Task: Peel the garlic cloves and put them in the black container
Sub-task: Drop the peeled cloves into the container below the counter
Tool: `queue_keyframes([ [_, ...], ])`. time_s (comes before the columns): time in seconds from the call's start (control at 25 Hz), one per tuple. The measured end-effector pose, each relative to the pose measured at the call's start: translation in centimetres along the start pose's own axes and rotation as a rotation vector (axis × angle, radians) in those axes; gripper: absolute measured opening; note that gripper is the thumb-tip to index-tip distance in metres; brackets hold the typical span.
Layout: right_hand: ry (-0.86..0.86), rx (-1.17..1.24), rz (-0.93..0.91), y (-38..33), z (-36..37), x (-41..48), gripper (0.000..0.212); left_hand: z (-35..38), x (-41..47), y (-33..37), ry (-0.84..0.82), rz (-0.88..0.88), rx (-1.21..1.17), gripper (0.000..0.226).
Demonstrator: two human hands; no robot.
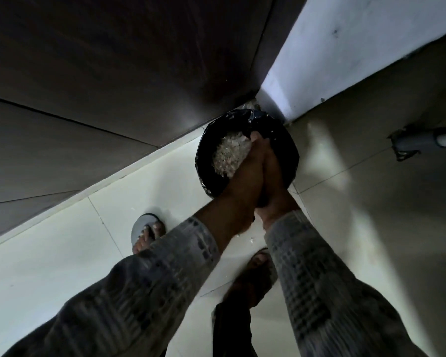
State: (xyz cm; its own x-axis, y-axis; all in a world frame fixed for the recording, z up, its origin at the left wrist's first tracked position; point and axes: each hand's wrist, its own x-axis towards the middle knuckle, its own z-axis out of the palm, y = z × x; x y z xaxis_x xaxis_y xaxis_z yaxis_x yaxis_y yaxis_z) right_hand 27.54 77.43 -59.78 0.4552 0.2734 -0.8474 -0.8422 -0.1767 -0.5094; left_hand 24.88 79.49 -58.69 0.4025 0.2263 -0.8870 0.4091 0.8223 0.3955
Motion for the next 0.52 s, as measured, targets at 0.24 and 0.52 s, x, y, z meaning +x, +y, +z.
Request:
queue_keyframes([
  [0.24, -0.033, -0.459, -0.645, 1.8, -1.1, -2.7, 0.046, -3.7, 2.0, 5.2, -0.176, -0.075, -0.206, 0.079],
  [0.52, 0.110, -1.050, -1.084, 2.9, -3.4, -1.6, 0.059, -8.4, 3.4, 3.3, -0.458, -0.203, -0.526, 0.101],
])
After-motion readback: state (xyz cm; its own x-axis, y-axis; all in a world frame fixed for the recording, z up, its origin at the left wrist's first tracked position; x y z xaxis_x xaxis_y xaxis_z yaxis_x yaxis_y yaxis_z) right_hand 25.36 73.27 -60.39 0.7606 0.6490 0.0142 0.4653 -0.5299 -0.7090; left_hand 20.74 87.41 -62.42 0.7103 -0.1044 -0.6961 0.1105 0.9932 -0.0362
